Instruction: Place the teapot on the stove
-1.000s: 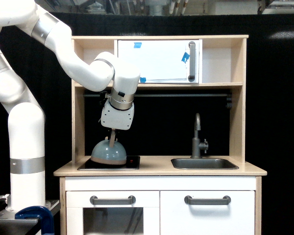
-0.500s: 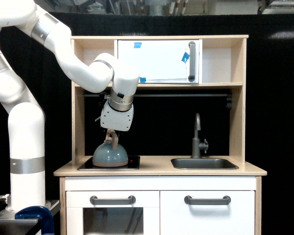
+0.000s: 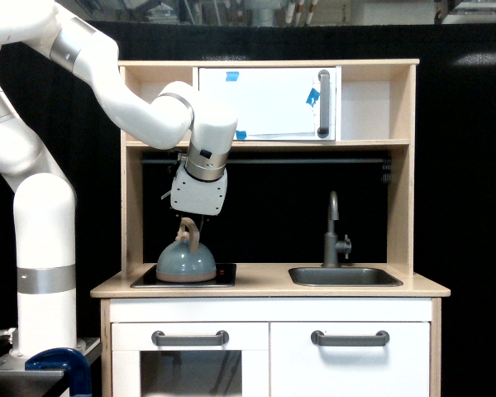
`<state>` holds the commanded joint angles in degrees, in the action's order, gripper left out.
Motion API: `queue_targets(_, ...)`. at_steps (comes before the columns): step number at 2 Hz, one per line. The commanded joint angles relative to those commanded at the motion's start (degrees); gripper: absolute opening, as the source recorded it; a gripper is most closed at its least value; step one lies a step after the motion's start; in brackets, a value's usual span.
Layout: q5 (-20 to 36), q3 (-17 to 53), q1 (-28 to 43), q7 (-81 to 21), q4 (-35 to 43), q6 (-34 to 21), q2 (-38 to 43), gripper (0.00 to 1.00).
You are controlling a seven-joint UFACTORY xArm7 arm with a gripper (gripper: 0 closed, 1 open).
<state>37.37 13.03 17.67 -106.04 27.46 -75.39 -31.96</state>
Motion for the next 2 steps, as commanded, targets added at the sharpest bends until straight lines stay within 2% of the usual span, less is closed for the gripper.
queue_targets(1,-10.2,9.3,-3.5,0.9,8.8,-14.7,-3.8,1.0)
queue_targets(2,-15.0,14.6,-4.4,-0.3,12.3,-20.7,-5.1,1.0)
